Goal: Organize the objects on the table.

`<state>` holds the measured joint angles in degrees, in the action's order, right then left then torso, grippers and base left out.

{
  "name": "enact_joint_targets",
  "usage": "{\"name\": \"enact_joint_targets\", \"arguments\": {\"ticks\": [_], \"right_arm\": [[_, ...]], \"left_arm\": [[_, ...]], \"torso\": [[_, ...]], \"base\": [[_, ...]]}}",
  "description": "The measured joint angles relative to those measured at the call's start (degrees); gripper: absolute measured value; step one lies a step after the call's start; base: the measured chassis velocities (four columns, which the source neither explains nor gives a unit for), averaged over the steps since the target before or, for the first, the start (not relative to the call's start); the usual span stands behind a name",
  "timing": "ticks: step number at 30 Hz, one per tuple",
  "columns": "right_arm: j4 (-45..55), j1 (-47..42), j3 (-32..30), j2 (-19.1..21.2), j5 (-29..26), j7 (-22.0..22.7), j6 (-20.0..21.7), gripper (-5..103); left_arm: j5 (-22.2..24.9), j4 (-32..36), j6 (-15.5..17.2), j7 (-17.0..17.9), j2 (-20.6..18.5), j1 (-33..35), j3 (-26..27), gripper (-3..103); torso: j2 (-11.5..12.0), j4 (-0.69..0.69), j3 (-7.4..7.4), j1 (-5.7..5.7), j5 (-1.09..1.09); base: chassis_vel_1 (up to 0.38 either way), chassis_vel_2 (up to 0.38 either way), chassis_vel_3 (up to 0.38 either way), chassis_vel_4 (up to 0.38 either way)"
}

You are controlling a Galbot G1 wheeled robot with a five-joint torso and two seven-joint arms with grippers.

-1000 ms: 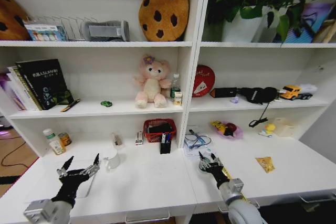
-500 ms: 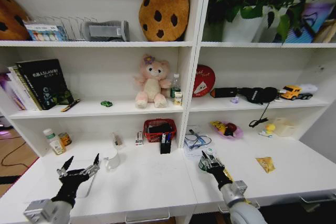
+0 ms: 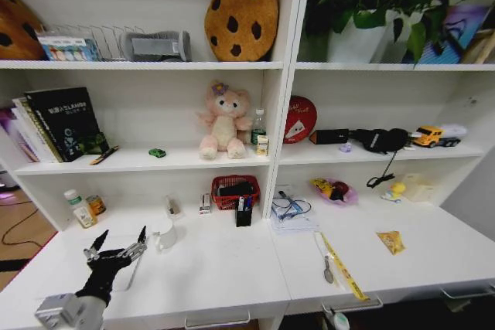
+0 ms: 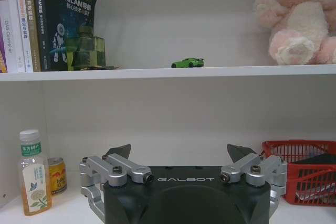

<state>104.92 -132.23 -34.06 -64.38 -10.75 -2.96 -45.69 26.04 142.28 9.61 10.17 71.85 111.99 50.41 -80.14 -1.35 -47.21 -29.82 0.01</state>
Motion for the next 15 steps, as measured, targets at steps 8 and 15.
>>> {"name": "enact_joint_targets", "arguments": {"ticks": [8,15], "right_arm": [[-20.9,14.6,3.5,-0.8,-0.4,-0.9,2.6,22],[-32.1,26.8,6.6,-1.8,-5.3,-2.5,7.8,22]], "left_arm": [[0.0,0.0,0.0,0.0,0.0,0.0,0.0,100],[0.0,0.0,0.0,0.0,0.0,0.0,0.0,100]], "torso": [[0.0,0.03,-0.01,0.0,0.0],[0.0,0.04,-0.01,-0.02,-0.02]], "base": [[0.0,0.0,0.0,0.0],[0.0,0.0,0.0,0.0]]}}
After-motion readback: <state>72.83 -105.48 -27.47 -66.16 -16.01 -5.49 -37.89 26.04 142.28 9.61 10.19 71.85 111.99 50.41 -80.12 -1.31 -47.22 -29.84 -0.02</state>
